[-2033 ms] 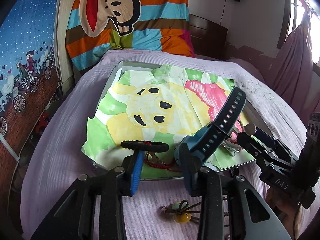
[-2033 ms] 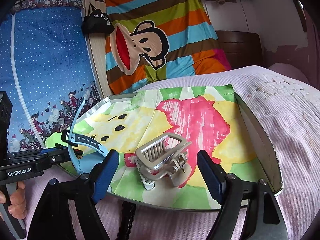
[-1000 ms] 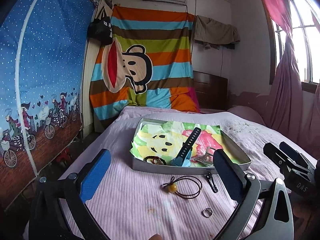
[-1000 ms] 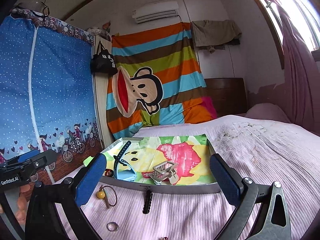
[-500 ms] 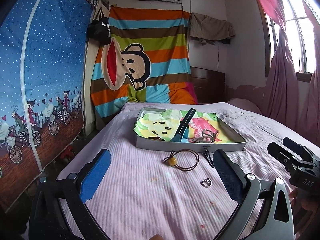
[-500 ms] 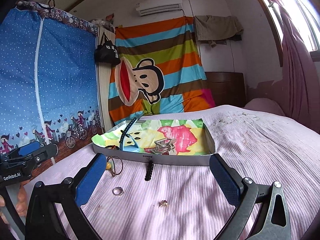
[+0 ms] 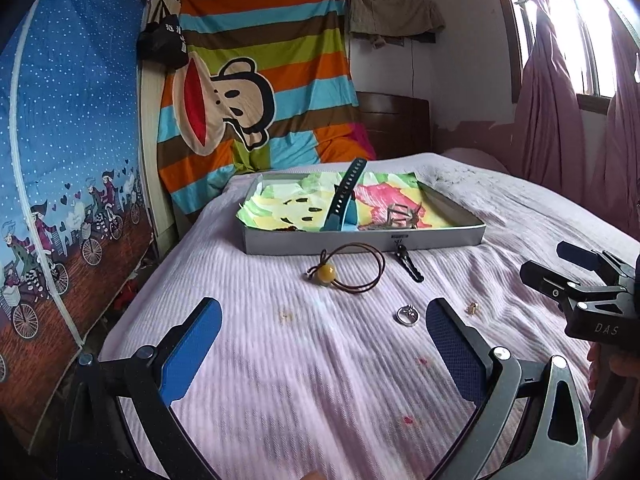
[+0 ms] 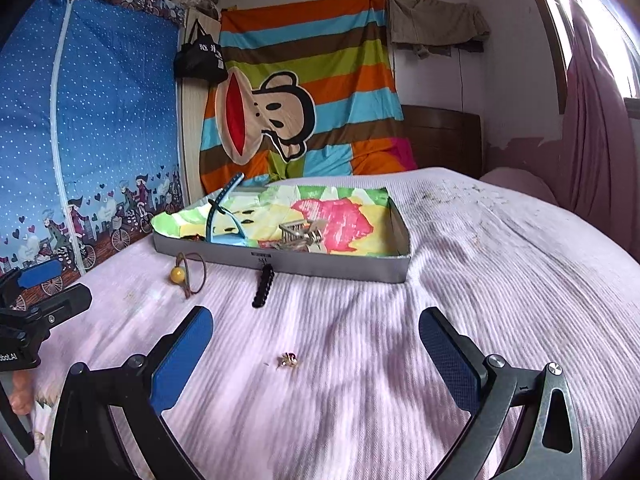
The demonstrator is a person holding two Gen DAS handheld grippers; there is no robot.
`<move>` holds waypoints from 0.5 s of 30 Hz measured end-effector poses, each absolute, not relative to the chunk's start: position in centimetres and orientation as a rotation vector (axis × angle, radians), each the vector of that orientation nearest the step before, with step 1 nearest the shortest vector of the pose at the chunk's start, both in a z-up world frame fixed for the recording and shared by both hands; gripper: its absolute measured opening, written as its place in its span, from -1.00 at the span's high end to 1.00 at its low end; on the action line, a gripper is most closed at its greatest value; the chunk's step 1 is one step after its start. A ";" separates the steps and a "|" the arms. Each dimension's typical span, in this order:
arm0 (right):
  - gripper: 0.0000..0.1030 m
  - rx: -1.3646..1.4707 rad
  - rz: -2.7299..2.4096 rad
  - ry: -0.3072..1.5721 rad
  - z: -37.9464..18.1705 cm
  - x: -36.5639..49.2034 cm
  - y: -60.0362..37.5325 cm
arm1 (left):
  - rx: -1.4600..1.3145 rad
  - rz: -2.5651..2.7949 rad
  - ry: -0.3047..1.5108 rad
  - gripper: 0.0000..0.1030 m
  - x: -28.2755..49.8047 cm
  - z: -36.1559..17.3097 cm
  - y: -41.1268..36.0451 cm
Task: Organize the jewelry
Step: 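Move the left tool to the silver ring while the right tool approaches the gold earring, then grasp the silver ring with the left tool while the right tool grasps the gold earring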
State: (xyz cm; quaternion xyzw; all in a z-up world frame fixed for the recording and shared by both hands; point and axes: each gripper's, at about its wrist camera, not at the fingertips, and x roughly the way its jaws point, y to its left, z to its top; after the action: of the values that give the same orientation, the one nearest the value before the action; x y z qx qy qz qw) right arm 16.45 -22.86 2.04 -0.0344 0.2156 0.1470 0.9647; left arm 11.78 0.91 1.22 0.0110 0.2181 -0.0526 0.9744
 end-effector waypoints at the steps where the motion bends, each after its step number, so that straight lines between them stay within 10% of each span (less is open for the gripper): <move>1: -1.00 -0.068 0.298 0.450 1.8 16.7 -22.9 | 0.030 -0.113 0.460 -0.95 12.3 0.9 0.7; 5: -1.00 -0.071 0.293 0.506 0.9 17.3 -22.9 | 0.055 -0.135 0.543 -0.95 14.2 -0.4 0.1; 12: -0.42 -0.067 0.310 0.596 -0.4 18.7 -22.7 | 0.074 -0.198 0.628 -0.92 16.9 -1.7 -0.9; 15: -0.22 -0.036 0.346 0.649 -1.1 19.5 -22.8 | 0.067 -0.242 0.676 -0.55 18.3 -2.4 -1.4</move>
State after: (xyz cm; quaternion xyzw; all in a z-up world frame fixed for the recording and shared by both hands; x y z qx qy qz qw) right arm 19.48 -22.78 -1.06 -0.0174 0.3172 0.1689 0.9330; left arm 18.28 -1.36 -2.37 0.0328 0.3306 -0.1183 0.9357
